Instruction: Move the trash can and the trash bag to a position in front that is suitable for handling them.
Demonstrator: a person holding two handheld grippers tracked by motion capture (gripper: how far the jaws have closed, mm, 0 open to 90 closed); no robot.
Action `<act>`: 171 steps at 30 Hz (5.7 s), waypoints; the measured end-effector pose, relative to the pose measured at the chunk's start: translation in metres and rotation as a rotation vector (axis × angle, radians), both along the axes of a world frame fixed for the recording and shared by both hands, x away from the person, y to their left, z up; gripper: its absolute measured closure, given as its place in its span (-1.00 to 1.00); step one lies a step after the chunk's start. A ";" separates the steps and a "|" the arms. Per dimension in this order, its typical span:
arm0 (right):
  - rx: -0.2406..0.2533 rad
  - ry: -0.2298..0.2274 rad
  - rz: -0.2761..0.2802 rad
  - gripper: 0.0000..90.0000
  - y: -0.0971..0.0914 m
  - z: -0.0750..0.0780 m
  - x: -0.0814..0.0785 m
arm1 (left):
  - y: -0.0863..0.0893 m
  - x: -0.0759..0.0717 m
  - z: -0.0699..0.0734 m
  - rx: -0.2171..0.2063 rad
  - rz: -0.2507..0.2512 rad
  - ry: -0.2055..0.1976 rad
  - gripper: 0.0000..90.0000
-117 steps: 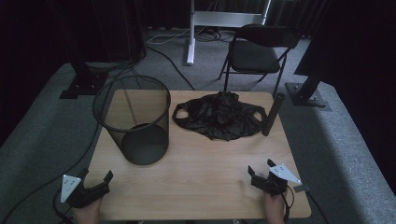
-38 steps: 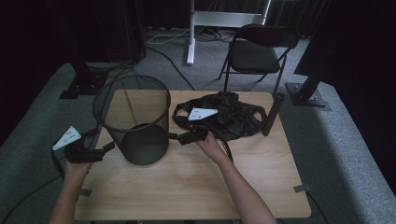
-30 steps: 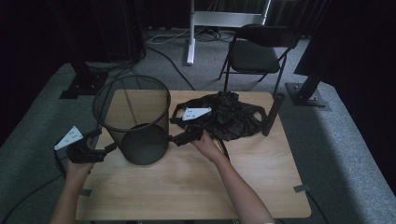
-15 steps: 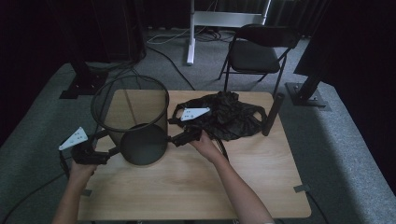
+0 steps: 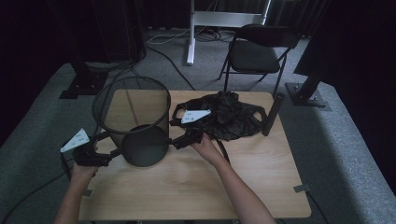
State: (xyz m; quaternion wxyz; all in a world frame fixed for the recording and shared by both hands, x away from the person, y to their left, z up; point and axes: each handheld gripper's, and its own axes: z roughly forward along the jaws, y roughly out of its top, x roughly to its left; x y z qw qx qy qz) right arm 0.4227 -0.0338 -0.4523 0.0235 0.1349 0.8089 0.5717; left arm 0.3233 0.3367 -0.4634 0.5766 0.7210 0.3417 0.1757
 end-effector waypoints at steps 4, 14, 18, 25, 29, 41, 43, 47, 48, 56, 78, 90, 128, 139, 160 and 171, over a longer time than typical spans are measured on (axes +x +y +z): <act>-0.008 -0.007 -0.018 -0.69 -0.003 0.000 -0.007 | -0.004 -0.004 0.001 0.016 -0.006 0.002 -1.00; -0.005 -0.008 -0.043 -0.70 -0.020 0.000 -0.026 | -0.021 -0.016 0.003 0.034 -0.026 0.009 -1.00; -0.015 -0.011 -0.057 -0.70 -0.028 0.000 -0.036 | -0.029 -0.022 0.003 0.040 -0.038 0.010 -1.00; -0.023 -0.014 -0.075 -0.70 -0.043 0.001 -0.052 | -0.045 -0.031 0.003 0.047 -0.057 0.010 -1.00; -0.017 -0.017 -0.093 -0.70 -0.054 0.000 -0.062 | -0.054 -0.035 0.004 0.061 -0.069 0.010 -1.00; -0.039 -0.058 -0.124 -0.72 -0.093 -0.001 -0.091 | -0.093 -0.048 0.009 0.103 -0.117 0.032 -1.00; -0.035 -0.060 -0.124 -0.72 -0.100 -0.002 -0.096 | -0.100 -0.050 0.009 0.109 -0.121 0.029 -1.00; -0.042 -0.070 -0.137 -0.72 -0.112 -0.002 -0.103 | -0.111 -0.054 0.009 0.120 -0.129 0.026 -1.00; -0.045 -0.076 -0.140 -0.72 -0.114 -0.002 -0.105 | -0.114 -0.055 0.009 0.120 -0.133 0.025 -1.00; -0.070 -0.096 -0.133 -0.72 -0.130 -0.002 -0.113 | -0.123 -0.058 0.008 0.093 -0.160 0.034 -1.00; 0.041 0.096 -0.672 -0.72 -0.215 -0.007 -0.068 | -0.069 -0.084 -0.016 0.109 0.069 0.078 -1.00; 0.101 0.102 -0.814 -0.74 -0.215 0.004 -0.014 | -0.061 -0.096 -0.050 0.102 0.168 0.137 -1.00; -0.237 0.241 -0.805 0.42 -0.153 -0.077 0.091 | -0.045 -0.096 -0.075 0.089 0.209 0.188 -1.00; -0.219 0.176 -0.800 0.90 -0.157 -0.043 0.079 | -0.049 -0.095 -0.076 0.088 0.197 0.193 -1.00; 0.053 -0.087 -0.808 0.91 -0.171 0.068 0.024 | -0.050 -0.095 -0.077 0.096 0.199 0.196 -1.00; 0.288 -0.277 -0.745 0.91 -0.173 0.148 -0.026 | -0.051 -0.095 -0.077 0.100 0.196 0.198 -1.00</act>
